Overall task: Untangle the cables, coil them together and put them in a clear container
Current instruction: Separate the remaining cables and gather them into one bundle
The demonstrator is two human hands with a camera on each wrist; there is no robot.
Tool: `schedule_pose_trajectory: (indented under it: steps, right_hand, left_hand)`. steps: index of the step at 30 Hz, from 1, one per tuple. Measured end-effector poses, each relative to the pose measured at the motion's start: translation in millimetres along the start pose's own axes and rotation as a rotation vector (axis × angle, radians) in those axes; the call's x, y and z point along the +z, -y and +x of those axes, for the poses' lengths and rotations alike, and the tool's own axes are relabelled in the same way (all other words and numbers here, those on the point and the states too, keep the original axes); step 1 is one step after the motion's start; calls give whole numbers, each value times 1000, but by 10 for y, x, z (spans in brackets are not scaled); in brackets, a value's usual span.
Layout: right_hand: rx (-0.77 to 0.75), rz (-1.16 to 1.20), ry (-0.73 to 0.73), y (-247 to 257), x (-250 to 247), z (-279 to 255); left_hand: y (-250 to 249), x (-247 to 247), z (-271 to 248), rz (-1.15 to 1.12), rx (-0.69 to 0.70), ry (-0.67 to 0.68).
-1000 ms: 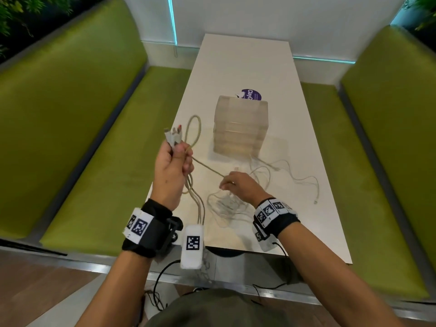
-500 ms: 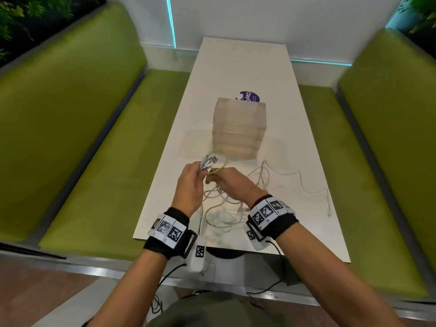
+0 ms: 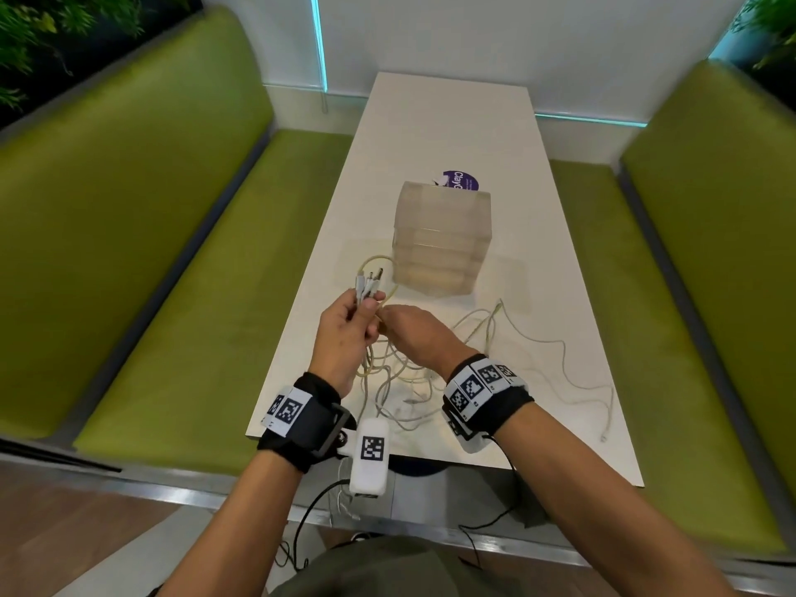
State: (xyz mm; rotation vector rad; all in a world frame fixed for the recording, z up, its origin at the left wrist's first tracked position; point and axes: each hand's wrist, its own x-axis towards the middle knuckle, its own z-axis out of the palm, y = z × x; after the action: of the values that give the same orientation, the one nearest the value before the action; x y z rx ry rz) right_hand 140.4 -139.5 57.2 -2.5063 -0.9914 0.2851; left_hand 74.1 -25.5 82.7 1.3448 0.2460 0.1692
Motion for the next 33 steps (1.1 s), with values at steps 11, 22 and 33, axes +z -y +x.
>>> schedule_pose_trajectory:
  steps: [11, 22, 33]
  right_hand:
    - [167, -96, -92, -684, 177, 157]
    - [252, 412, -395, -799, -350, 508]
    - [492, 223, -212, -1318, -555, -216]
  left_hand:
    - [-386, -228, 70, -157, 182, -120]
    - [-447, -149, -14, -156, 195, -91]
    - [-349, -158, 51, -173, 141, -99]
